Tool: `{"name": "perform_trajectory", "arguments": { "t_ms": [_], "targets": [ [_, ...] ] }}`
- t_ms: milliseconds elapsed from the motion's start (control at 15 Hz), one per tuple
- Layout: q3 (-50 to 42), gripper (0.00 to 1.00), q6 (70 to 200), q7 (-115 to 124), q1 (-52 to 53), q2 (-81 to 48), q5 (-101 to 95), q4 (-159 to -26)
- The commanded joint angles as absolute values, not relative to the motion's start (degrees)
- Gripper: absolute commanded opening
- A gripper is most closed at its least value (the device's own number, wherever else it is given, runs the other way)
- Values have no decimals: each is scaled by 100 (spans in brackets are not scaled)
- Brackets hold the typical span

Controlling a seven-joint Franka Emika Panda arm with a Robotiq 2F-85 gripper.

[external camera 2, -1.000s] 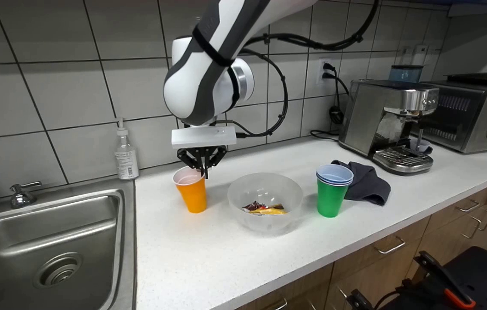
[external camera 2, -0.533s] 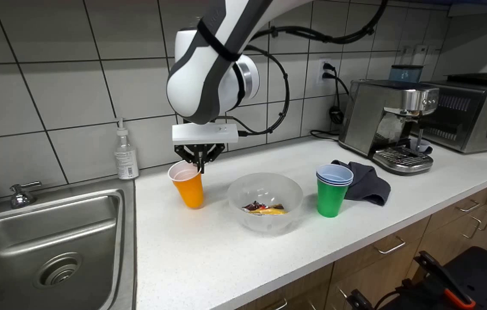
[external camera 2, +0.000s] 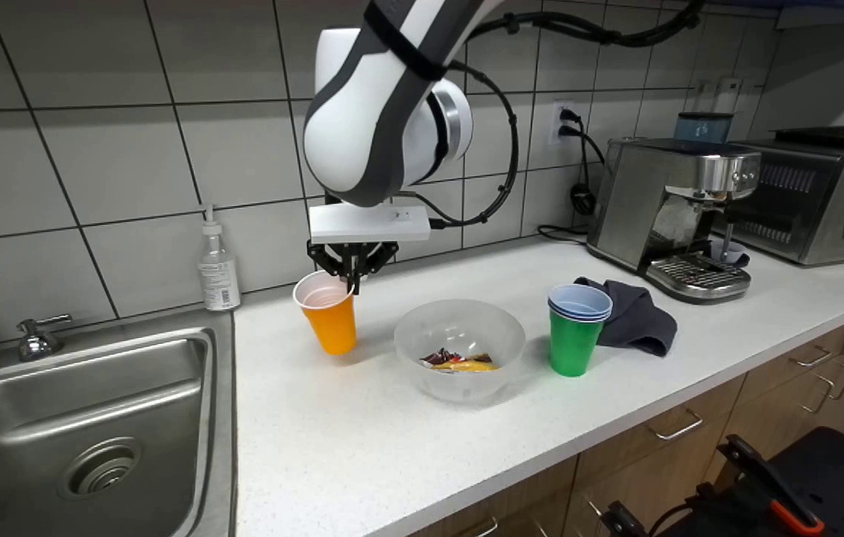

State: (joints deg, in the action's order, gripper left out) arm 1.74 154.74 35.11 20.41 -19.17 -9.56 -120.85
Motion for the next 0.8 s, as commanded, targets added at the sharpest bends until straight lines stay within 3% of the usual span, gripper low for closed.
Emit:
{"name": "perform_trajectory", "arguments": {
  "t_ms": [0, 733],
  "targets": [
    [275, 1, 15652, 3108, 1938, -1363, -934, -12655],
    [534, 1, 15473, 1790, 1565, -471, -735, -13336]
  ]
}}
